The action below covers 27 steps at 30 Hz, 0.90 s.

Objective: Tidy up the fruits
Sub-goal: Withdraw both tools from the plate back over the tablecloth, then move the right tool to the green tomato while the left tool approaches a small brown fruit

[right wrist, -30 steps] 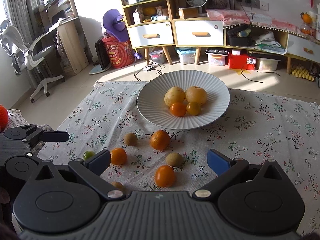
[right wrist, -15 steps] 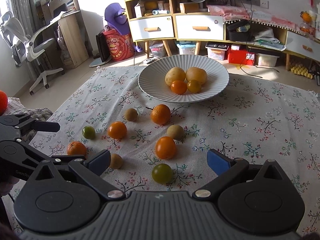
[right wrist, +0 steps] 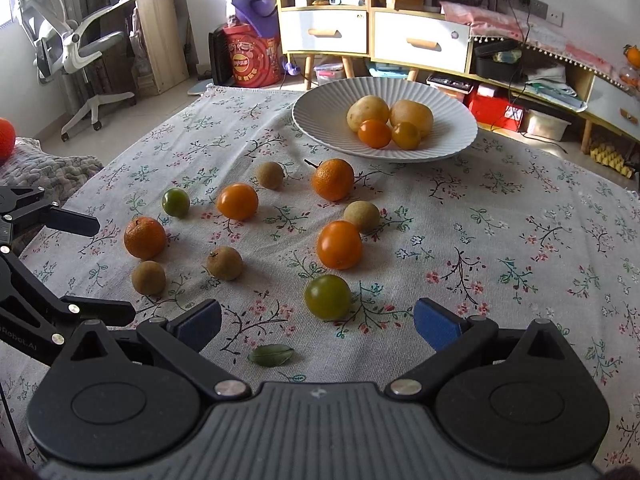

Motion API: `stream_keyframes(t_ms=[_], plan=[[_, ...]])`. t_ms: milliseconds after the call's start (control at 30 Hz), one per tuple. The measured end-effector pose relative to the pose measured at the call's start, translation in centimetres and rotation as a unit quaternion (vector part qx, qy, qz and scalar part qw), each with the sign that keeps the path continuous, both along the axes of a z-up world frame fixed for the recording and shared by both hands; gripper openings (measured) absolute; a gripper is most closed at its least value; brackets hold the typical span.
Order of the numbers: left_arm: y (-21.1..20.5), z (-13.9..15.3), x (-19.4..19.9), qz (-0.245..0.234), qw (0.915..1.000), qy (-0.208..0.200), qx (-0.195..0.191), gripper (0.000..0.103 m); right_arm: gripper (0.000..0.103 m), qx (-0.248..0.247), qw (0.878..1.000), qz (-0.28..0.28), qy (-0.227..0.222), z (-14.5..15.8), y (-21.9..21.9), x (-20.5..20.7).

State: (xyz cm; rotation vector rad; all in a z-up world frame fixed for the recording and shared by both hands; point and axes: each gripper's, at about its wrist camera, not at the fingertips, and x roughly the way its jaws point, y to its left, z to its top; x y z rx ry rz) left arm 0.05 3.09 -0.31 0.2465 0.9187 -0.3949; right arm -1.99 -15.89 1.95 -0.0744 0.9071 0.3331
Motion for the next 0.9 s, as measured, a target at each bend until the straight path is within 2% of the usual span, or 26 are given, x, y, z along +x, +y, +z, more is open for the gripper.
stream_keyframes(t_ms=[200,333,467,600,733,900], plan=[[-0.6,-0.6,-0.2,-0.006,0.9998,0.017,-0.005,0.094,0.102,-0.017,1.000,0.026,0.006,-0.7,1.1,-0.4],[-0.8,-0.9,-0.3,-0.009,0.9998,0.018,-0.008,0.080,0.102,-0.029,0.999,0.041,0.009,-1.2,1.9,-0.6],[-0.6,-1.1,-0.2,-0.009,0.9994,0.019,-0.029,0.074,0.102,-0.035,0.998,0.045,0.011,-1.6,2.1,-0.7],[-0.5,-1.3,0.0,-0.004,0.9986,0.016,-0.050,0.068,0.098,-0.037,0.999,0.038,0.014,-2.0,2.0,-0.5],[-0.2,-1.2,0.3,0.005,0.9973,0.013,-0.072,0.058,0.092,-0.041,0.999,0.034,0.003,-2.0,1.9,-0.4],[0.1,-1.1,0.5,0.009,0.9961,0.011,-0.087,0.044,0.077,-0.032,0.999,0.018,-0.005,-1.8,1.6,0.1]])
